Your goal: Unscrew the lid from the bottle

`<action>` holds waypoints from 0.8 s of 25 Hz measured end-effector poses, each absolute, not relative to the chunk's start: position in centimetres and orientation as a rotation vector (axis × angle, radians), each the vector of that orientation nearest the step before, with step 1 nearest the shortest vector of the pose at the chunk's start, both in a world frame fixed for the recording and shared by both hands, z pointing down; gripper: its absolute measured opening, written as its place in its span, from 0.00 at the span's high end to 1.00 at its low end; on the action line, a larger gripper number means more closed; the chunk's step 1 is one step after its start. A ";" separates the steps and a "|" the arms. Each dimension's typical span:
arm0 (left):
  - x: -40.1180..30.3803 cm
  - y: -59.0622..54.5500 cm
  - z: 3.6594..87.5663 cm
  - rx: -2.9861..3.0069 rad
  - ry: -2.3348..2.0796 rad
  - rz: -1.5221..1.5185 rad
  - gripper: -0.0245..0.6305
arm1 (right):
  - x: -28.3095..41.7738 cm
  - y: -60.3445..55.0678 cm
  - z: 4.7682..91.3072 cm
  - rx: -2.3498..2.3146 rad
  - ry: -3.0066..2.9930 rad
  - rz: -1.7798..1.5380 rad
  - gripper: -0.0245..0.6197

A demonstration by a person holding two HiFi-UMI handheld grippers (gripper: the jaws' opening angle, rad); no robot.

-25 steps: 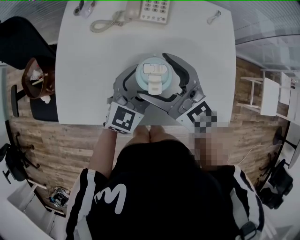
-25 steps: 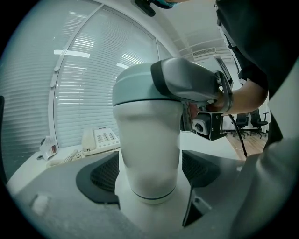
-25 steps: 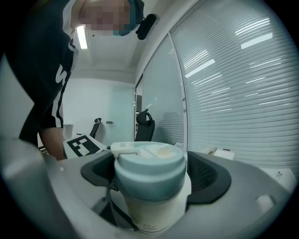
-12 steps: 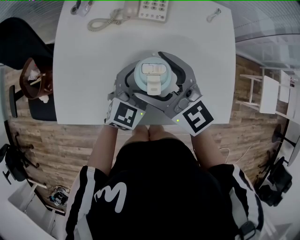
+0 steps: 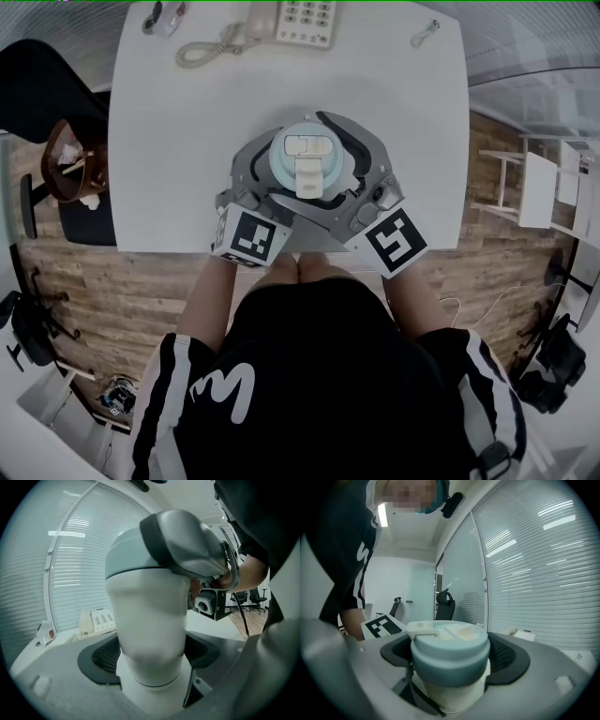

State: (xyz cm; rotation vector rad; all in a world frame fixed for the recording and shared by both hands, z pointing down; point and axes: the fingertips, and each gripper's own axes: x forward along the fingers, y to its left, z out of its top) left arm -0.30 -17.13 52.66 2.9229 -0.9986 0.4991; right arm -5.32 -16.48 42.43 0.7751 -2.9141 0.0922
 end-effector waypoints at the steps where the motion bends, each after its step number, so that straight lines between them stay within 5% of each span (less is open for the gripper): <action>1: -0.4 -17.0 52.5 2.925 -0.993 0.493 0.33 | -5.3 -16.5 42.1 0.779 -2.923 0.105 0.26; 20: -0.5 -15.4 39.6 3.027 -0.941 0.409 0.33 | -4.5 -14.8 29.6 0.776 -3.012 0.055 0.26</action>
